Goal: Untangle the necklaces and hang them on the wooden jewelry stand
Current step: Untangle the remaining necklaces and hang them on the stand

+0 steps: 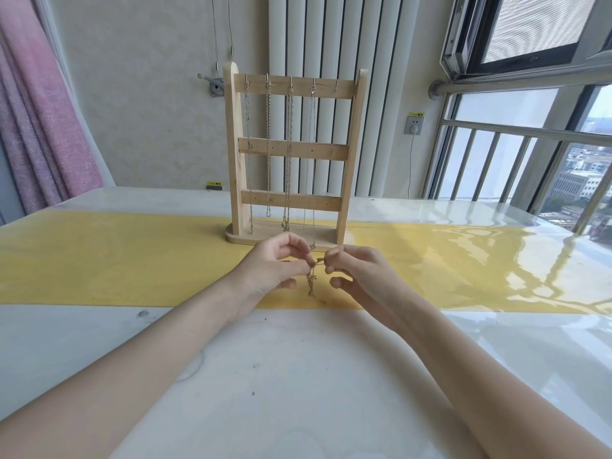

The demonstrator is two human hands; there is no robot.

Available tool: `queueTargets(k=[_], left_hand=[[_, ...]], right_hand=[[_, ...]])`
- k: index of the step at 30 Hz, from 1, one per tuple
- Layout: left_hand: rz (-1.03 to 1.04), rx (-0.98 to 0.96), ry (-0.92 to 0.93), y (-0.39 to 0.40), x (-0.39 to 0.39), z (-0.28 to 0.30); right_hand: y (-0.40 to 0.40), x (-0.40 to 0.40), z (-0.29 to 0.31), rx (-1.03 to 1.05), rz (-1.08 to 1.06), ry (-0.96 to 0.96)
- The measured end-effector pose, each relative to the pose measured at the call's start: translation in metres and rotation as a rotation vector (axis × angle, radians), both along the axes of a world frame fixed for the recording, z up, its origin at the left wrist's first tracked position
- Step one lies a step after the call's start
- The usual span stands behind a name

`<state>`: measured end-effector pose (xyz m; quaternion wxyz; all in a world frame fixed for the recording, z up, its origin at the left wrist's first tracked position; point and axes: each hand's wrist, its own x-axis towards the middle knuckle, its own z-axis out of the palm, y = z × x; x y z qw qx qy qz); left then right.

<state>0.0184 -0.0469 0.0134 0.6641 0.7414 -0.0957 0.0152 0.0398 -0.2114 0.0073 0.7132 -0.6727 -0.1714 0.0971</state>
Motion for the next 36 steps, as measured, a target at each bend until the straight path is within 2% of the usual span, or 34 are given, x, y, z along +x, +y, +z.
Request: queueTargets(k=[3, 6, 13, 20, 27, 36], left_hand=[[-0.062, -0.102, 0.106, 0.0, -0.002, 0.004], [-0.073, -0.055, 0.135, -0.002, -0.004, 0.002], [0.027, 0.056, 0.031, -0.003, -0.002, -0.001], [0.085, 0.036, -0.024, -0.001, 0.0, -0.001], [0.044, 0.1, 0.004, 0.005, 0.0, 0.001], [0.035, 0.175, -0.039, -0.008, -0.002, -0.002]], right_hand=[[-0.002, 0.002, 0.001, 0.044, -0.015, 0.008], [-0.002, 0.002, 0.001, 0.049, -0.012, -0.004], [-0.002, -0.001, 0.001, -0.014, 0.01, -0.043], [-0.002, -0.001, 0.001, 0.039, 0.061, -0.045], [-0.001, 0.0, 0.001, 0.072, 0.072, -0.008], [0.002, 0.001, 0.0, 0.003, 0.019, -0.027]])
